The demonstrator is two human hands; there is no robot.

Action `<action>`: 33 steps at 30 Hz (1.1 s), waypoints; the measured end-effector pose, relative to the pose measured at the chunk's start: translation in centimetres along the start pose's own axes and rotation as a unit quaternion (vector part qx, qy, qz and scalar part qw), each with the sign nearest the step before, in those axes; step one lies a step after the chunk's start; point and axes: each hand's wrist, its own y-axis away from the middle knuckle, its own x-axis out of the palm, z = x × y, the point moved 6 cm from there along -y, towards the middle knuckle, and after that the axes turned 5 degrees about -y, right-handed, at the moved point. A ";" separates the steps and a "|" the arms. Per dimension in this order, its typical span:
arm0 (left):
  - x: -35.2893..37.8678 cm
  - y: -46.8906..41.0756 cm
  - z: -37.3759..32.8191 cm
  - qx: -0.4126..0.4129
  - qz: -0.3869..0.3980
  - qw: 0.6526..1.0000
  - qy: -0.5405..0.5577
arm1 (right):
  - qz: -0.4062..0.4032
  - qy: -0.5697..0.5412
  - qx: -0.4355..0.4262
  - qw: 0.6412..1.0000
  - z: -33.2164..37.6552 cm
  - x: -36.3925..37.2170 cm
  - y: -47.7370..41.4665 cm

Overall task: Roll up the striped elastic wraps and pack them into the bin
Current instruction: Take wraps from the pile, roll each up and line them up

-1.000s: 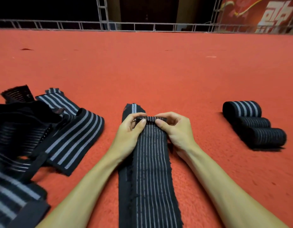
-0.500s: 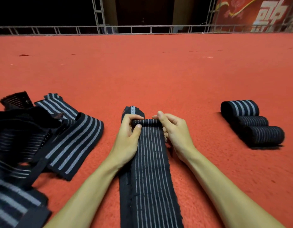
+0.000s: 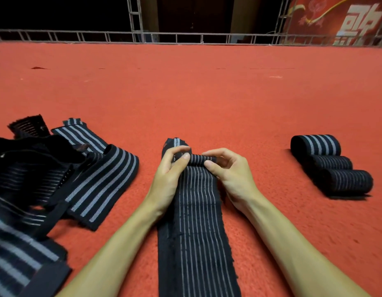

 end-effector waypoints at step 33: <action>-0.3 0.2 -1.4 0.102 0.018 0.992 -0.068 | -0.006 0.034 -0.040 0.999 1.0 0.1 0.4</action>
